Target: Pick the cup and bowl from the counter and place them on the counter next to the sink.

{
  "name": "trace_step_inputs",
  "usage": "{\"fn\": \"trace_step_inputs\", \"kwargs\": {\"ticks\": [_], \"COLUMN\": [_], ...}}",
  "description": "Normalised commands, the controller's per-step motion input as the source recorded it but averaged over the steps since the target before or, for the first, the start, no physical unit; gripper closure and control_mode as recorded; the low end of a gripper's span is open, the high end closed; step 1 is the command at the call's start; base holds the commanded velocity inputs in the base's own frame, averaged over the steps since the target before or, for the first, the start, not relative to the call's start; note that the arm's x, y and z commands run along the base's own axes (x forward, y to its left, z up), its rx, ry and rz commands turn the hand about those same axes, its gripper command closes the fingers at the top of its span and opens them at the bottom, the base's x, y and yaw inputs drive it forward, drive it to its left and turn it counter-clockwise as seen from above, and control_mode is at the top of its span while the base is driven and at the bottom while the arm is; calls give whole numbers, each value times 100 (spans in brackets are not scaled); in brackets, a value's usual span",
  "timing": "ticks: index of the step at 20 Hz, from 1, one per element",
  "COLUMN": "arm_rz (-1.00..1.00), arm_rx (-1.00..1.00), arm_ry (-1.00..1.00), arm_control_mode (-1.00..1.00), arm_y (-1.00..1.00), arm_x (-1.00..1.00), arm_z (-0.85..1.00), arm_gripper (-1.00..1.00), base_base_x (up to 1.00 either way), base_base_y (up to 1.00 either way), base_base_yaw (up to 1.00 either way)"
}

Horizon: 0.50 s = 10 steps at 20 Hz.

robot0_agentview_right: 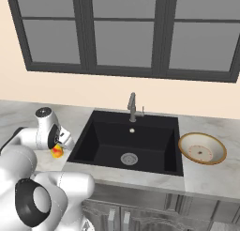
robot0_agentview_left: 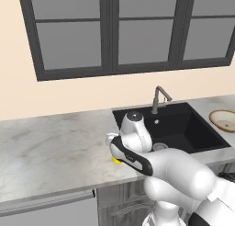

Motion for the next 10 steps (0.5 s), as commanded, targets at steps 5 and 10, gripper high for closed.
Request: {"fn": "trace_step_inputs", "kwargs": {"ticks": [5, 10], "arm_rz": [0, 0], "arm_rx": [0, 0], "arm_ry": [0, 0], "arm_control_mode": [-100, -100], "arm_y": [-1, -4], "arm_x": [0, 0], "arm_z": [0, 4], "arm_gripper": [-100, -100], "base_base_x": [0, 0], "base_base_y": [0, 0], "base_base_yaw": [0, 0]}}
